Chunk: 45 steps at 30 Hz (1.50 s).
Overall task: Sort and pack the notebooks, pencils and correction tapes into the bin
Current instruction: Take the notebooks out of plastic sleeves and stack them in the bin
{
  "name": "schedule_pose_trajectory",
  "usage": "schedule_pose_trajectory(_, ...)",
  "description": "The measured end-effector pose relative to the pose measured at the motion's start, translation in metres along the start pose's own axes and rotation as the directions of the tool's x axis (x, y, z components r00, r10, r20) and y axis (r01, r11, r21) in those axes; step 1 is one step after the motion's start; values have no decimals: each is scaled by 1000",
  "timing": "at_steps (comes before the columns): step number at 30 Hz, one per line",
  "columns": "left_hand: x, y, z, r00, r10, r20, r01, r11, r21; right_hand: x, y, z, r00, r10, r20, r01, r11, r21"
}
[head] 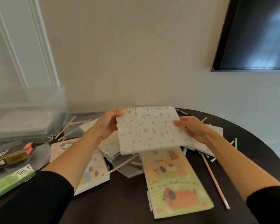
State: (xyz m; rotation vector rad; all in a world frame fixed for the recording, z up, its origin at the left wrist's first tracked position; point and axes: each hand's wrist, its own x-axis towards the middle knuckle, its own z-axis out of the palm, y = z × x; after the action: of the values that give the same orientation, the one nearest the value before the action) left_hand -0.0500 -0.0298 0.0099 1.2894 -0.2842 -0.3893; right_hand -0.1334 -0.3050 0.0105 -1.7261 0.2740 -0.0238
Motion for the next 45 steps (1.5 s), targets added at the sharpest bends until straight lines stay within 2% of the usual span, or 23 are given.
schedule_pose_trajectory(2,-6,4,-5,996,1,-89,-1,1000,5,-9,-6,13,993,6,116,-14,997,69)
schedule_pose_trajectory(3,-9,5,-7,991,12,-133,-10,1000,11,-12,-8,19,992,1,125,-11,997,77)
schedule_pose_trajectory(6,-17,9,-11,993,-24,-113,36,994,107,-14,-13,34,998,-52,-32,55,992,112)
schedule_pose_trajectory(9,-27,6,-13,993,-116,-26,119,962,244,-14,-9,41,980,-47,-195,100,957,274)
schedule_pose_trajectory(10,-30,5,-13,994,-109,-31,114,953,282,-16,-7,41,977,-40,-210,108,941,321)
schedule_pose_trajectory(14,-33,3,-16,995,-42,-95,67,959,277,-26,-1,36,997,-35,-67,56,935,351)
schedule_pose_trajectory(16,-37,3,-18,994,-41,-98,72,938,340,-31,-3,33,994,-19,-106,60,915,399)
schedule_pose_trajectory(17,-39,3,-20,992,-45,-118,91,899,428,-33,-3,30,991,2,-134,58,895,441)
schedule_pose_trajectory(18,-41,1,-22,987,-40,-153,118,831,543,-36,-2,26,987,26,-156,52,877,478)
schedule_pose_trajectory(20,-46,-2,-26,975,-10,-222,179,627,758,-44,0,18,986,63,-157,29,850,526)
schedule_pose_trajectory(21,-48,-4,-29,974,-3,-224,193,525,829,-48,2,16,987,76,-145,15,841,541)
schedule_pose_trajectory(23,-52,-9,-27,989,-55,-136,146,363,920,-58,6,10,987,103,-121,-16,824,567)
schedule_pose_trajectory(26,-58,-15,-12,979,-201,19,27,220,975,-66,13,0,984,148,-100,-69,832,550)
schedule_pose_trajectory(27,-59,-17,-7,977,-208,42,-17,120,993,-68,15,-3,982,168,-91,-97,849,520)
schedule_pose_trajectory(29,-59,-22,1,986,-150,73,-93,-132,987,-74,19,-8,976,205,-76,-150,882,447)
schedule_pose_trajectory(30,-59,-23,4,990,-110,84,-107,-222,969,-78,20,-10,974,215,-69,-167,892,420)
schedule_pose_trajectory(31,-59,-23,4,994,-68,86,-102,-269,958,-81,22,-12,973,220,-64,-178,901,397)
schedule_pose_trajectory(35,-58,-20,3,993,77,84,-61,-257,964,-89,24,-16,975,215,-56,-188,933,308)
schedule_pose_trajectory(39,-60,-20,0,976,192,102,-54,-243,968,-84,24,-3,982,156,-106,-105,918,382)
schedule_pose_trajectory(42,-64,-20,0,973,218,76,-27,-218,976,-79,22,15,976,82,-199,4,917,398)
schedule_pose_trajectory(45,-67,-15,0,983,184,1,41,-226,973,-72,25,32,936,29,-351,88,946,313)
